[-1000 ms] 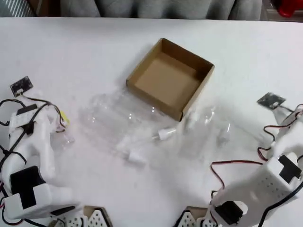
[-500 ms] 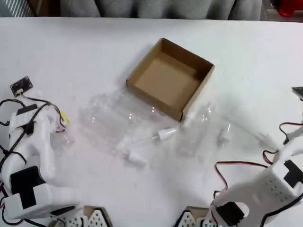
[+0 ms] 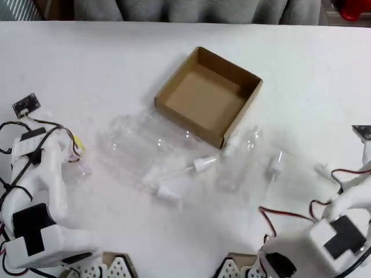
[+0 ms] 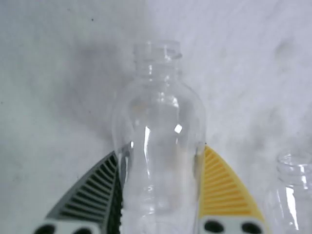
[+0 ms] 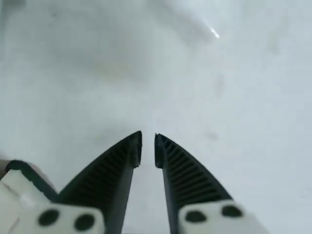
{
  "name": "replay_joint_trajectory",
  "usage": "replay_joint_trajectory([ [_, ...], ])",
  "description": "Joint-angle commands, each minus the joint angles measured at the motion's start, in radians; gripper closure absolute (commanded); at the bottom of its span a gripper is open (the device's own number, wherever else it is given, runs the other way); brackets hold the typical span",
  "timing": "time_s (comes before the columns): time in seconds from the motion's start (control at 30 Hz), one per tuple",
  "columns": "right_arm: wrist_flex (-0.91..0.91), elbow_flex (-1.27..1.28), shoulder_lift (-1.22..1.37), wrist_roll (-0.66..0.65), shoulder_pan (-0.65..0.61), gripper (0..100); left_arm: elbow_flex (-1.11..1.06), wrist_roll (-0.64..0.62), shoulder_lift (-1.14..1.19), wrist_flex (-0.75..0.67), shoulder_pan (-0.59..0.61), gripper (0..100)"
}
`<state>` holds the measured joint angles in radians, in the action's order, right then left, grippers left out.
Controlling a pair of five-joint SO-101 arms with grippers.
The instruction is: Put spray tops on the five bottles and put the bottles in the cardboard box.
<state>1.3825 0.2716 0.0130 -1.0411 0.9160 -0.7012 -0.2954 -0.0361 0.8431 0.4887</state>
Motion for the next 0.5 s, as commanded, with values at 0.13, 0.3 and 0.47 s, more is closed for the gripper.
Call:
replay_joint_trajectory([
  [0.13, -0.331, 0.124, -0.042, 0.172, 0.001, 98.3, 0.021, 0.002, -0.004, 0.017, -0.016, 97],
  [0.3, -0.360, 0.052, 0.076, 0.195, -0.016, 98.3, 0.021, 0.002, -0.004, 0.017, -0.016, 97],
  [0.47, -0.360, -0.049, 0.188, 0.276, -0.031, 98.3, 0.020, 0.002, -0.004, 0.018, -0.015, 97],
])
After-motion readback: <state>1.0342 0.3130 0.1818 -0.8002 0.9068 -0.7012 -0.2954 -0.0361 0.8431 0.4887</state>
